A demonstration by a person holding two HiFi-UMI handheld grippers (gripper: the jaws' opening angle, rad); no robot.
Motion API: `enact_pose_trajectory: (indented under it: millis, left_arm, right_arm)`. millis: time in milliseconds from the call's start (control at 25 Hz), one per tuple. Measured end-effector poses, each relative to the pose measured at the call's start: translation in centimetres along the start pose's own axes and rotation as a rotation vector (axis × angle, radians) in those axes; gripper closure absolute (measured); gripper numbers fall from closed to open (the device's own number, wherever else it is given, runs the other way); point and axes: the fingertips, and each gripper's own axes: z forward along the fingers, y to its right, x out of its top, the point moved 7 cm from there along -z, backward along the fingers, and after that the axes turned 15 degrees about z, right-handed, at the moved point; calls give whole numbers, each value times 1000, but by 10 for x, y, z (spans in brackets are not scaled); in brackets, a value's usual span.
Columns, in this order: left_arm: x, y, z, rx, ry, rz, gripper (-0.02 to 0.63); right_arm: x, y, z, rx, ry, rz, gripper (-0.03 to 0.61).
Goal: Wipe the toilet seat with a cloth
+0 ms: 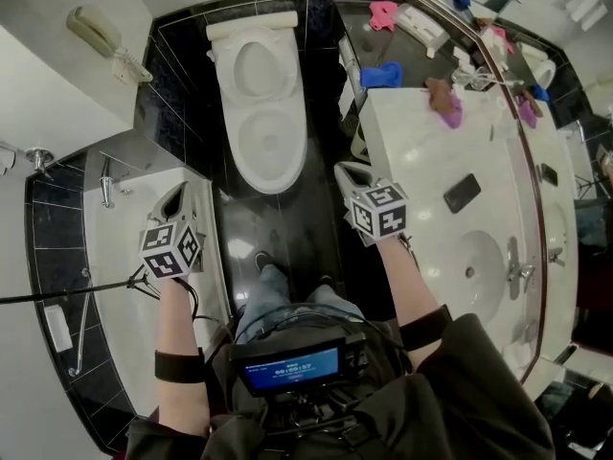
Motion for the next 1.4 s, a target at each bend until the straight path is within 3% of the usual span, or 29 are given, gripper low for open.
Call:
enact_pose_trajectory:
  millis: [600, 1400]
  left_arm:
    - [-9, 24, -39, 56, 26, -30, 614]
    - [0, 36, -27, 28, 25, -17, 614]
  right_arm:
    - [7, 2, -34, -12, 13, -65, 572]
    - [5, 10, -36, -6, -9, -62, 572]
